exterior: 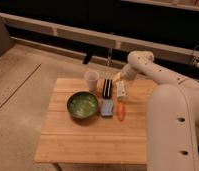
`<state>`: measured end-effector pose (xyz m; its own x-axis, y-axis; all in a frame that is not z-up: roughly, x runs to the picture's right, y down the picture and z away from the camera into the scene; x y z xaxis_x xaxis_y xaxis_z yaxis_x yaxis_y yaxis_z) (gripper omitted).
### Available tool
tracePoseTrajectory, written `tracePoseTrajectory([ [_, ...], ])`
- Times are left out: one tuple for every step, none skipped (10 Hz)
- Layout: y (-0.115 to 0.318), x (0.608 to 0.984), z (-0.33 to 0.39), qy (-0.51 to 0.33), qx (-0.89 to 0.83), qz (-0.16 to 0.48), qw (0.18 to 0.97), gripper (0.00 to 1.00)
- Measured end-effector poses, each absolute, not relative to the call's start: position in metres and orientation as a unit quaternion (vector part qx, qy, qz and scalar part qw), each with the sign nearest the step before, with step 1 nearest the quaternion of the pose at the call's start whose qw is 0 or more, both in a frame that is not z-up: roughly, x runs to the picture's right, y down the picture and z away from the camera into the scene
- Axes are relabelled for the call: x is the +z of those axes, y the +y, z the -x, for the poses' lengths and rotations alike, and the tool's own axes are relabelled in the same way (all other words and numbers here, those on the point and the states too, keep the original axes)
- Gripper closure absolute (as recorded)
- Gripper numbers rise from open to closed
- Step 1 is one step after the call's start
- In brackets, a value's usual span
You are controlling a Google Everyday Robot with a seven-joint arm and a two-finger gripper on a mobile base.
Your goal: Place the bottle in the ceramic bowl
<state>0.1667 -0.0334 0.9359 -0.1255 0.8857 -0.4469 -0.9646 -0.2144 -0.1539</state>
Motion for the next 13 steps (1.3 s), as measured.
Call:
tracePoseTrajectory([
  [-0.026,0.937,-0.168,0.095,0.747,0.233,0.616,0.35],
  [-0.015,0.940,-0.165,0.109,0.746,0.239,0.611,0.35],
  [-0.008,0.944,-0.164,0.120,0.746,0.243,0.608,0.35],
  [-0.003,0.948,-0.165,0.130,0.746,0.246,0.605,0.35],
  [0.005,0.954,-0.167,0.144,0.745,0.251,0.601,0.35],
  [0.011,0.959,-0.167,0.154,0.742,0.254,0.600,0.35],
  [0.014,0.963,-0.165,0.162,0.740,0.256,0.601,0.35],
  [0.019,0.968,-0.163,0.173,0.736,0.259,0.602,0.35],
  [0.024,0.974,-0.162,0.186,0.731,0.262,0.602,0.35],
  [0.027,0.978,-0.159,0.194,0.727,0.266,0.602,0.35],
  [0.030,0.982,-0.154,0.199,0.723,0.269,0.604,0.35],
  [0.030,0.985,-0.149,0.201,0.719,0.273,0.607,0.38],
  [0.029,0.987,-0.147,0.202,0.716,0.274,0.609,0.46],
])
